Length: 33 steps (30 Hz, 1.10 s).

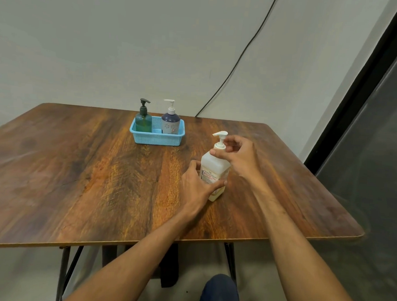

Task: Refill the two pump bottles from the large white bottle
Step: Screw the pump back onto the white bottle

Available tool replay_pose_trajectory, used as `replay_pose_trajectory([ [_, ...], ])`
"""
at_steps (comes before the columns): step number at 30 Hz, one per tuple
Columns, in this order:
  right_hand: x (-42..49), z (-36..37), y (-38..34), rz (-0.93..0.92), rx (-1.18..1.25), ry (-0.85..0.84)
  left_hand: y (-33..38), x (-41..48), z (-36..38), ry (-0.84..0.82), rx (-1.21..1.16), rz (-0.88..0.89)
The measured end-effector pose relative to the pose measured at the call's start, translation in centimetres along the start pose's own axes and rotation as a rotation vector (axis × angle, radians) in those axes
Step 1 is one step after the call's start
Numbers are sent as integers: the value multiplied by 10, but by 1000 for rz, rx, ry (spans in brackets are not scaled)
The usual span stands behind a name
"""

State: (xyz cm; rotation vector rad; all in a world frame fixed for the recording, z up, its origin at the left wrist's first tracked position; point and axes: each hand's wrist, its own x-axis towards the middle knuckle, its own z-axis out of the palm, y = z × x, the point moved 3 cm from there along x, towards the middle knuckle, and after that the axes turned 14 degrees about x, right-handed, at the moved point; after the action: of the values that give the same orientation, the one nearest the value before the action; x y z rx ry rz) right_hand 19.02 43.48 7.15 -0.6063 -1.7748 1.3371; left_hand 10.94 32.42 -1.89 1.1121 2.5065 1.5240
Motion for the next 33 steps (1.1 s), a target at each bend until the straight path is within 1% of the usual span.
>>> replay_pose_trajectory([
  [2, 0, -2, -2, -13, 13, -22, 0, 0, 0, -3, -5, 6],
  [7, -1, 4, 3, -43, -11, 130, 1, -1, 1, 21, -3, 8],
  [9, 0, 5, 5, -41, 18, 108, 0, 0, 2, 19, -9, 4],
  [11, 3, 1, 4, -20, 66, 18, 1, 1, 1, 12, -19, 6],
  [14, 8, -11, 5, -10, 45, -94, 1, 1, 2, 3, -15, 16],
  [16, 10, -13, 6, -25, 32, -69, 1, 1, 2, -4, -24, 19],
  [19, 7, -2, 5, -46, 16, 37, 0, 2, 1, 4, -41, 15],
  [21, 5, 3, 5, -50, 16, 73, 1, 1, 1, 4, -44, 13],
  [24, 7, -1, 6, -34, 73, 18, 1, 2, 1, -6, -46, 8],
  [28, 12, -7, 5, -6, 38, -99, -2, 5, 2, -13, -33, 10],
  [30, 11, -4, 3, 0, 20, -84, -2, 4, 1, -13, -34, 11],
  [33, 7, 6, 0, -29, -23, 19, -2, 4, 0, -6, -39, 5],
])
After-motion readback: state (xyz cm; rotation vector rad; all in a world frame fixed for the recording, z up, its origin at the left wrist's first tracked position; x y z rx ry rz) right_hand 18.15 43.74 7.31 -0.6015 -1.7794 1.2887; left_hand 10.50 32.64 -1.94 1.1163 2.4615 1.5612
